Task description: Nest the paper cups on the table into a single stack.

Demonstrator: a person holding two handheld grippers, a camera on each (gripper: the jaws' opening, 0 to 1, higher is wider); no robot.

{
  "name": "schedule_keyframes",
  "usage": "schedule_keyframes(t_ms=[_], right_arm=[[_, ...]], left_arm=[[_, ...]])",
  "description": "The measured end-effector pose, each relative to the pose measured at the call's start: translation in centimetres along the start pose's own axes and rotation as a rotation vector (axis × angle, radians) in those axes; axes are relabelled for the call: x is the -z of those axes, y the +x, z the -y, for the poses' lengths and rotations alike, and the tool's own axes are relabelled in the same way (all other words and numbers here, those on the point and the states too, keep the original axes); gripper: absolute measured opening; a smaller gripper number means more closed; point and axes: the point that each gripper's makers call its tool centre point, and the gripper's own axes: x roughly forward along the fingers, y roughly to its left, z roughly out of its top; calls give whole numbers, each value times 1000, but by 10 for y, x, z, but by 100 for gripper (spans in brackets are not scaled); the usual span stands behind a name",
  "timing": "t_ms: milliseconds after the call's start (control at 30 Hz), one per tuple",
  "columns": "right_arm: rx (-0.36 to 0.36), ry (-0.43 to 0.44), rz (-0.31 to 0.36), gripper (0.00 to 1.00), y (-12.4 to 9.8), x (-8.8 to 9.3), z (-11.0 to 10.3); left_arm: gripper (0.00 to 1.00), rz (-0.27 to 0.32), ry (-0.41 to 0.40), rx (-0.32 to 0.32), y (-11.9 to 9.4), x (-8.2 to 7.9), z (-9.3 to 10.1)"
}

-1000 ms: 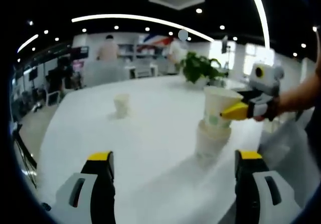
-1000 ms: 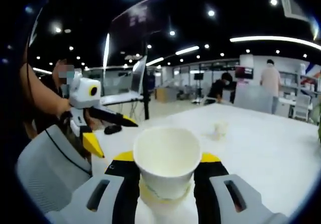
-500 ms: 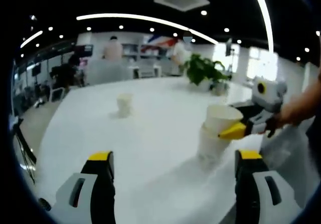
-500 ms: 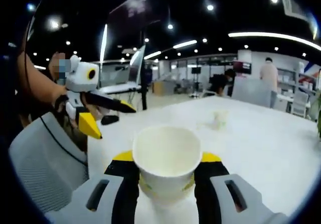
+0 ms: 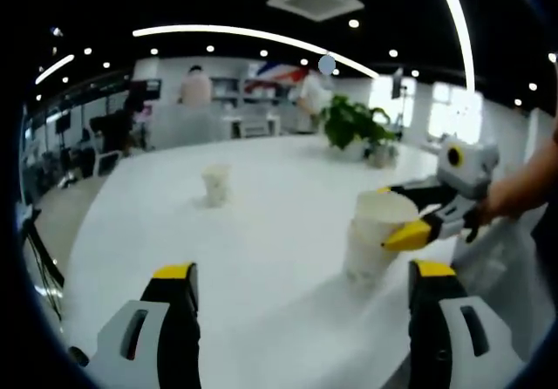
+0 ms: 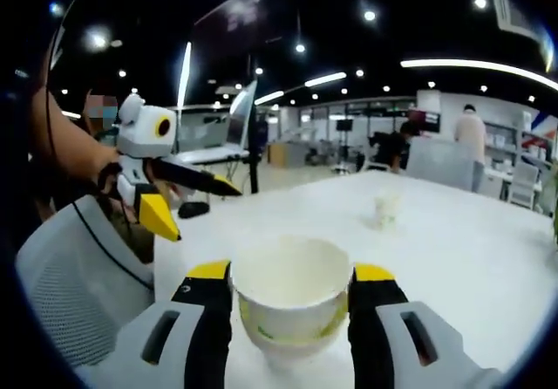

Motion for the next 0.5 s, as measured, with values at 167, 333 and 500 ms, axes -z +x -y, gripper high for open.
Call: schedule_keyframes(t_ms=[167, 333, 500], right_arm=[[-21, 37, 9, 69, -6, -9, 3], [-19, 40, 20, 81, -17, -21, 11], [40, 30, 42, 85, -33, -31, 36]], left_arm=[[99, 12, -2, -10, -2, -3, -6], [99, 16, 4, -16, -4, -4, -11], [99, 23, 13, -18, -5, -7, -13]])
